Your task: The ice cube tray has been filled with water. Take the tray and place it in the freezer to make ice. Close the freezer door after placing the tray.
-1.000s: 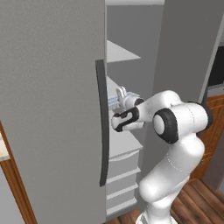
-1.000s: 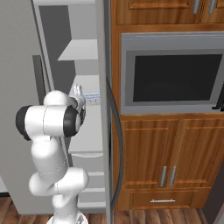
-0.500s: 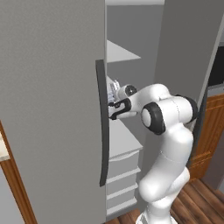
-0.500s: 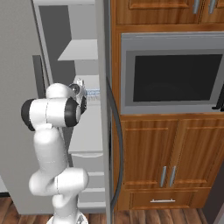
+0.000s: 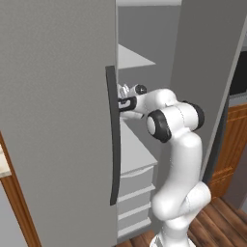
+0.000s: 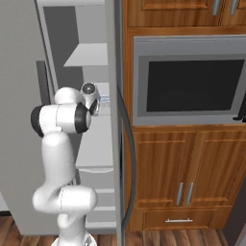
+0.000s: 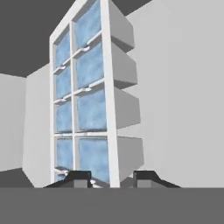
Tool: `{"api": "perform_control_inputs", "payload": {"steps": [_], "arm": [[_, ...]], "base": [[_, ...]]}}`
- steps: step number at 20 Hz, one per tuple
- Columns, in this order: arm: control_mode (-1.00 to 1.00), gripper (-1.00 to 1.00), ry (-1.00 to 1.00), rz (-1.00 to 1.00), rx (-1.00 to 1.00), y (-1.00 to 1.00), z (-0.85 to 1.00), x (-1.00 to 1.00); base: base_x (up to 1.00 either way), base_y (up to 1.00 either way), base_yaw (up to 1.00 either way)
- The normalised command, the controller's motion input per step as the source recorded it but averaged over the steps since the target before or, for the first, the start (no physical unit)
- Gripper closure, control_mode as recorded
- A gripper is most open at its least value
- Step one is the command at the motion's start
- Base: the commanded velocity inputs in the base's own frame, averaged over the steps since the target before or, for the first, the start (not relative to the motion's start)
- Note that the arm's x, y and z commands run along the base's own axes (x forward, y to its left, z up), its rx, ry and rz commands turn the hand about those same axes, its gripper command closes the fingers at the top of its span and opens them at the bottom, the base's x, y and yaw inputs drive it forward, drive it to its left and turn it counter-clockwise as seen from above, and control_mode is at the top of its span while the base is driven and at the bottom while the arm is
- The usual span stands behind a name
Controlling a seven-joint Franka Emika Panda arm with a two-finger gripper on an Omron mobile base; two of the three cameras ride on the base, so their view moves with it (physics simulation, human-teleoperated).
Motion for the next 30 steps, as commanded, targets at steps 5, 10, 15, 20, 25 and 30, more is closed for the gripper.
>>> {"api": "perform_control_inputs", "payload": {"steps": [5,10,15,20,25,30], "arm": [[-1.0,-1.0,0.1,0.0,0.0,0.0,-0.33,0.1],[-1.0,-1.0,0.01,0.0,-0.03,0.0,-0.37,-0.46],[-1.0,-1.0,0.0,0.0,0.0,-0.08,-0.01,-1.0],[-1.0,-1.0,-0.01,-0.02,0.01,-0.35,0.03,-1.0],[-1.0,-1.0,-0.13,-0.04,0.0,-0.48,0.05,-1.0],[-1.0,-1.0,-0.27,-0.01,0.0,-0.14,0.7,-1.0]], "base": [[0.0,0.0,0.0],[0.0,0.0,0.0],[0.0,0.0,0.0],[0.0,0.0,0.0],[0.0,0.0,0.0],[0.0,0.0,0.0]]}}
